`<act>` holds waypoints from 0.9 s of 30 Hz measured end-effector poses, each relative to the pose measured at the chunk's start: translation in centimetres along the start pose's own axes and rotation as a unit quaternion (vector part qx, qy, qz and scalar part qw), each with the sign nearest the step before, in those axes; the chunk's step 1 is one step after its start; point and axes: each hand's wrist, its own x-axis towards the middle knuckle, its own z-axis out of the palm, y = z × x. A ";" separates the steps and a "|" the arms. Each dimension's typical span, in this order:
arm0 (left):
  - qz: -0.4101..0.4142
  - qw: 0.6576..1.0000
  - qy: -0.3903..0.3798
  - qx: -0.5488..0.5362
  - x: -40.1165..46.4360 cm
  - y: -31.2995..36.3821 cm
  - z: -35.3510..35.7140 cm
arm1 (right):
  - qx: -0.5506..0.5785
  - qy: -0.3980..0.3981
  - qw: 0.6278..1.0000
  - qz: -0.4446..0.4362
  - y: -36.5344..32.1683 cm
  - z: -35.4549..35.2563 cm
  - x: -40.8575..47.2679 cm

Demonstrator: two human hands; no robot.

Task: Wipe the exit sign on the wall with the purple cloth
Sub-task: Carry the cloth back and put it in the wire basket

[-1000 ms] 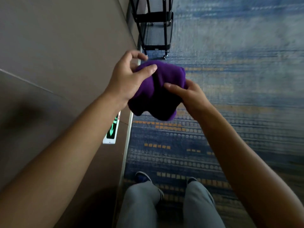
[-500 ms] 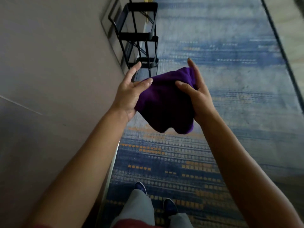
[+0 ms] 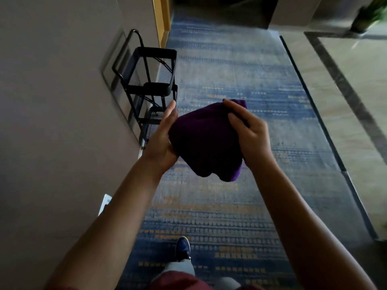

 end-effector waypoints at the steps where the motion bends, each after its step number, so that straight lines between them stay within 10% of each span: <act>1: -0.004 1.000 -0.019 -0.022 1.1 -0.2 0.4 | 0.023 0.016 1.000 0.010 -0.3 -0.2 1.4; 12: 0.084 0.969 -0.076 0.221 14.2 -1.1 4.8 | 0.090 0.030 0.992 0.086 3.1 -5.9 15.4; 27: 0.175 0.924 0.159 0.301 32.8 1.6 6.2 | -0.131 -0.223 0.965 0.052 13.2 -7.0 41.3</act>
